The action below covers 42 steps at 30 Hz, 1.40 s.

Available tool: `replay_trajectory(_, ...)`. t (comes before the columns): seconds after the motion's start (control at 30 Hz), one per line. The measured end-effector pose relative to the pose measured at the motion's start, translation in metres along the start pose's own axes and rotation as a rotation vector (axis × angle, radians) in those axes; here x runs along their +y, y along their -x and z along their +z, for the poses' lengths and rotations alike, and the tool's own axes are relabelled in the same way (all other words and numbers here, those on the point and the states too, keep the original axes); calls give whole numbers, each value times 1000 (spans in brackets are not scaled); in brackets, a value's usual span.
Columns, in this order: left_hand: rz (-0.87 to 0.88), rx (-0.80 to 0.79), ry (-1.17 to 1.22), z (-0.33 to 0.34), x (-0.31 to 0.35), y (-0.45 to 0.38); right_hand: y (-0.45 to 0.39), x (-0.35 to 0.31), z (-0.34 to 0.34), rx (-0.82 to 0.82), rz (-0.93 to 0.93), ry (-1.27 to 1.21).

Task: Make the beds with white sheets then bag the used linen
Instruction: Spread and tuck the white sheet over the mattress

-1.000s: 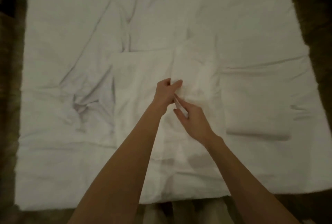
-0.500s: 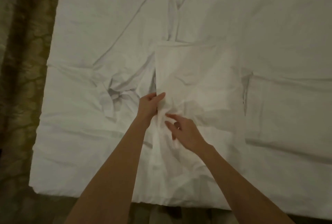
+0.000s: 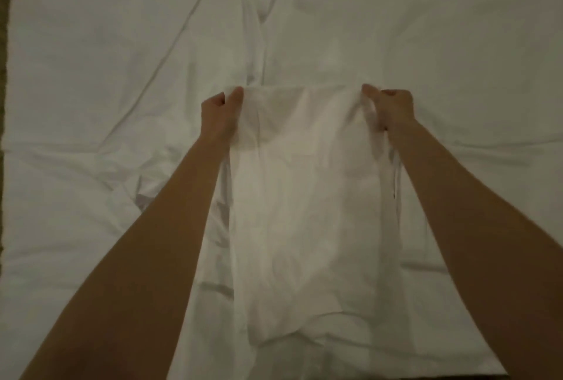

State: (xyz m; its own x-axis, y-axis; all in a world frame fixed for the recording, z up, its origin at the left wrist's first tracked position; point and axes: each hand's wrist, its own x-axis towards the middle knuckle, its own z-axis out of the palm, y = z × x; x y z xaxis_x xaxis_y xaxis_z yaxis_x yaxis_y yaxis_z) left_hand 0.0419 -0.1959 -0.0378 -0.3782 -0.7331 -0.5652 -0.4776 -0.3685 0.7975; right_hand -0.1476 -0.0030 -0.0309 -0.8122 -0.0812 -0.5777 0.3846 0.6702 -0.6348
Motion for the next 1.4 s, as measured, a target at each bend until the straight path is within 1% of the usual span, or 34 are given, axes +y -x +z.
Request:
replay_trajectory(0.07, 11, 8, 26, -3, 2, -8, -8, 2, -2, -22, -27, -87)
replay_trajectory(0.17, -41, 36, 79, -4, -7, -13, -13, 7, 3, 17, -96, -176)
replay_trajectory(0.2, -80, 41, 113, -5, -12, -12, -12, 11, 5, 4, -77, -209)
replay_trajectory(0.23, -122, 37, 155, -6, -16, -9, -11, 15, 6, -18, -20, -239)
replay_trajectory(0.3, -193, -42, 207, -9, -28, 6, -11, 23, 3, -80, 101, -254)
replay_trajectory(0.37, -269, -123, 102, -12, -42, 20, -10, 22, -7, -193, 184, -190)
replay_trajectory(0.43, -299, -132, -31, -15, -47, 26, -11, 21, -15, -260, 199, -112)
replay_trajectory(0.5, -252, -98, -36, -15, -42, 24, -13, 17, -20, -198, 129, -118)
replay_trajectory(0.57, -205, -69, -5, -15, -40, 23, -14, 19, -22, -147, 67, -249)
replay_trajectory(0.63, -225, -100, -47, -17, -49, 32, -2, 33, -22, -199, 117, -276)
replay_trajectory(0.73, -349, -160, -109, -26, -72, 64, 26, 75, -25, -313, 232, -266)
replay_trajectory(0.8, -386, -192, -88, -40, -90, 91, 49, 97, -30, -315, 264, -274)
replay_trajectory(0.9, -424, -140, -83, -60, -121, 133, 81, 125, -41, -240, 228, -338)
replay_trajectory(1.0, -448, -35, -108, -74, -151, 172, 120, 157, -47, -234, 232, -235)
replay_trajectory(1.1, -348, 161, -224, -74, -171, 195, 152, 187, -51, -247, 306, -136)
replay_trajectory(1.13, -316, 204, -265, -70, -171, 200, 159, 192, -52, -250, 330, -129)
replay_trajectory(1.17, -297, 207, -307, -66, -170, 201, 163, 195, -53, -254, 346, -131)
replay_trajectory(1.23, -317, 91, -335, -59, -163, 201, 166, 196, -57, -259, 353, -123)
replay_trajectory(1.3, -369, -55, -278, -54, -157, 205, 168, 196, -62, -248, 312, -109)
replay_trajectory(1.33, -381, -83, -268, -53, -156, 209, 171, 198, -65, -245, 291, -106)
replay_trajectory(1.4, -394, -69, -267, -58, -165, 219, 177, 211, -69, -244, 285, -72)
